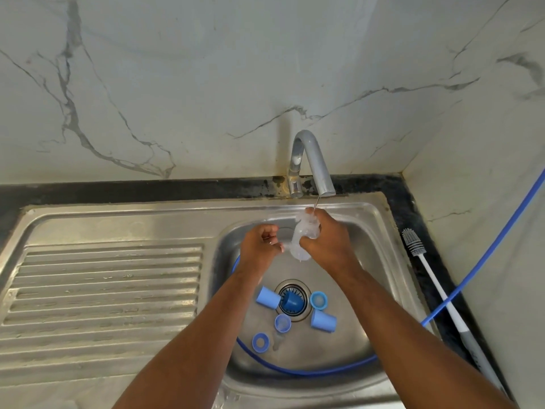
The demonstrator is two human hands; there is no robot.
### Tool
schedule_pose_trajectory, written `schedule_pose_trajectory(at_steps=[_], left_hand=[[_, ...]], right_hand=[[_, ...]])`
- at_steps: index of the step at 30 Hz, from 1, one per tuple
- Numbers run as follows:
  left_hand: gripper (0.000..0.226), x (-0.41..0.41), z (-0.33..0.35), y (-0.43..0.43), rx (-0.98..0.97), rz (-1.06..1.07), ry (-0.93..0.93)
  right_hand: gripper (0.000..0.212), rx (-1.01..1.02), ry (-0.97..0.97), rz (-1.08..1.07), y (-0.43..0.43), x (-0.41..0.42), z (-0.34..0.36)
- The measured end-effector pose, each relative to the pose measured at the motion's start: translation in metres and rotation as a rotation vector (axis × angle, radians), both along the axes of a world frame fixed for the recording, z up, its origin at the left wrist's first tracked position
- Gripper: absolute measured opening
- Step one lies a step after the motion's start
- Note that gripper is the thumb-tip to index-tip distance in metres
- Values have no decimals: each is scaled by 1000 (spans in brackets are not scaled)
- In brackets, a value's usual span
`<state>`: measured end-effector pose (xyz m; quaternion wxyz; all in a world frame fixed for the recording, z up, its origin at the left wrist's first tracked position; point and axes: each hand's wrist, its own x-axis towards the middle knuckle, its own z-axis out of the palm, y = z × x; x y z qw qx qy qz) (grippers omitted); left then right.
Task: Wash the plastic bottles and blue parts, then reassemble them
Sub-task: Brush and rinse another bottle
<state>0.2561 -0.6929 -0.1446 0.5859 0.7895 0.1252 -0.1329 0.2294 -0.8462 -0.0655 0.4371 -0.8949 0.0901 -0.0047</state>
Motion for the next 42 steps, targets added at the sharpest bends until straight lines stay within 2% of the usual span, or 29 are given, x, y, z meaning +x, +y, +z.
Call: schedule_pose_trajectory(at_steps=[2,4,6,8,9,11,13,15,16,18,23,28,35,42], left_hand=[[20,-1,5,-2,-44,5,-13],[7,-5,15,-4,-316,49,76],[22,-10,20,-6,-578,17,207],[32,-16,28,-5,-695,-50,269],[33,-19,29,-4,-681,-79,272],[35,-25,33,-1,-521,-107,238],[34,-30,38,1,-247,-122,170],[41,-34,46,3,83,-186,49],[49,-36,51,4,223,-219,-11],[58,-43,61,4,372,-259,-97],[62,-60,82,-1,504,-311,-205],[62,-78,95,-3,630,-346,-295],[74,-105,98,-1,587,-317,-321],[83,-149,97,50,480,-192,-358]], right_hand=[[58,21,-22,-49,-5,1,3],[53,75,-75,-70,-9,4,8],[54,246,-13,-81,-9,2,7],[52,419,88,-110,-12,-3,-4],[49,487,136,-126,-15,-6,-10],[37,654,248,-151,-21,-12,-22],[27,823,380,-192,-25,-19,-28],[27,871,480,-253,-27,-23,-35],[28,859,517,-262,-27,-24,-38],[29,825,564,-228,-24,-27,-38],[30,761,605,-111,-19,-42,-29],[37,693,532,-67,-25,-52,-18],[56,127,191,367,-9,-81,5],[35,-113,-2,427,38,-117,16]])
